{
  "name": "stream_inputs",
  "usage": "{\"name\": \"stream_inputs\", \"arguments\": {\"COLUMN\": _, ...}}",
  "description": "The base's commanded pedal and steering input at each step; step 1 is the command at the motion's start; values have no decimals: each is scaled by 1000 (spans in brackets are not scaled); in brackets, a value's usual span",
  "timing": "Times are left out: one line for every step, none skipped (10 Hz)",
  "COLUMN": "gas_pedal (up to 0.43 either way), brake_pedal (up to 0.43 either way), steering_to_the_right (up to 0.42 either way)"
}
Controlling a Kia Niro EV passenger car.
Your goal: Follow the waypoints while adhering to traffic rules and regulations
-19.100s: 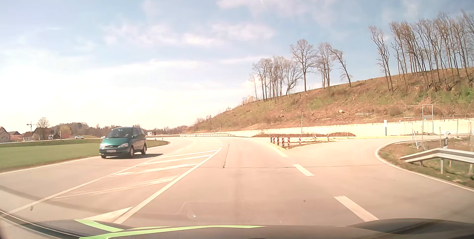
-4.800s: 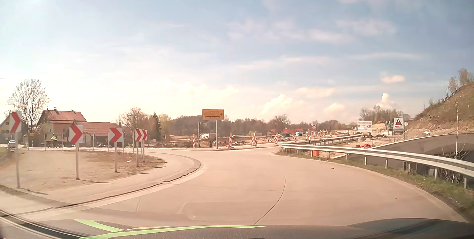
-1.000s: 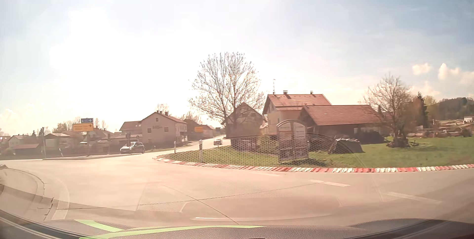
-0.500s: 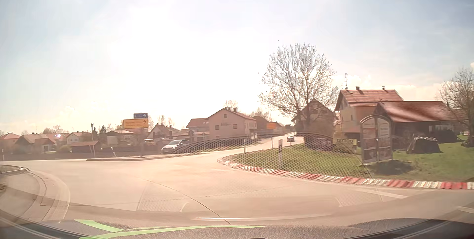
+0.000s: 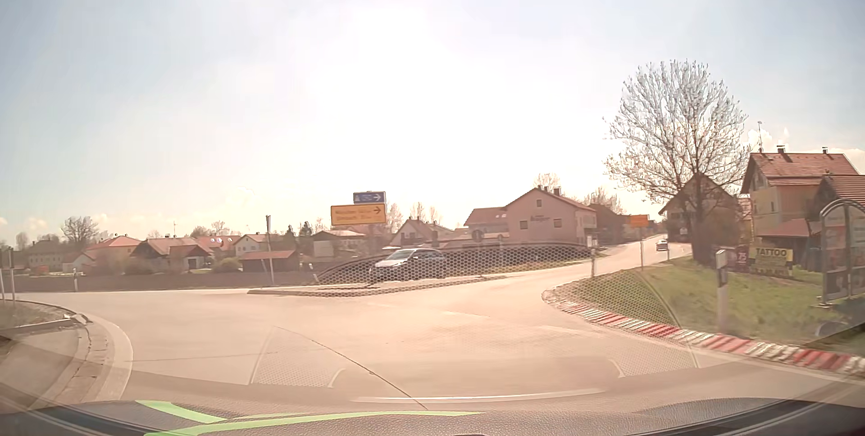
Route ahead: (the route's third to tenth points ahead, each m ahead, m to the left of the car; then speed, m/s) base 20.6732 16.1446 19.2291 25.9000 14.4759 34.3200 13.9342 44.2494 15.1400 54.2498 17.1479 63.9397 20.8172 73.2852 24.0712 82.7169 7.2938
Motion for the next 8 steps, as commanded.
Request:
{"name": "stream_inputs", "arguments": {"gas_pedal": 87, "brake_pedal": 0, "steering_to_the_right": -285}}
{"name": "stream_inputs", "arguments": {"gas_pedal": 87, "brake_pedal": 0, "steering_to_the_right": -285}}
{"name": "stream_inputs", "arguments": {"gas_pedal": 87, "brake_pedal": 0, "steering_to_the_right": -285}}
{"name": "stream_inputs", "arguments": {"gas_pedal": 98, "brake_pedal": 0, "steering_to_the_right": -285}}
{"name": "stream_inputs", "arguments": {"gas_pedal": 98, "brake_pedal": 0, "steering_to_the_right": -283}}
{"name": "stream_inputs", "arguments": {"gas_pedal": 98, "brake_pedal": 0, "steering_to_the_right": -280}}
{"name": "stream_inputs", "arguments": {"gas_pedal": 98, "brake_pedal": 0, "steering_to_the_right": -277}}
{"name": "stream_inputs", "arguments": {"gas_pedal": 110, "brake_pedal": 0, "steering_to_the_right": -274}}
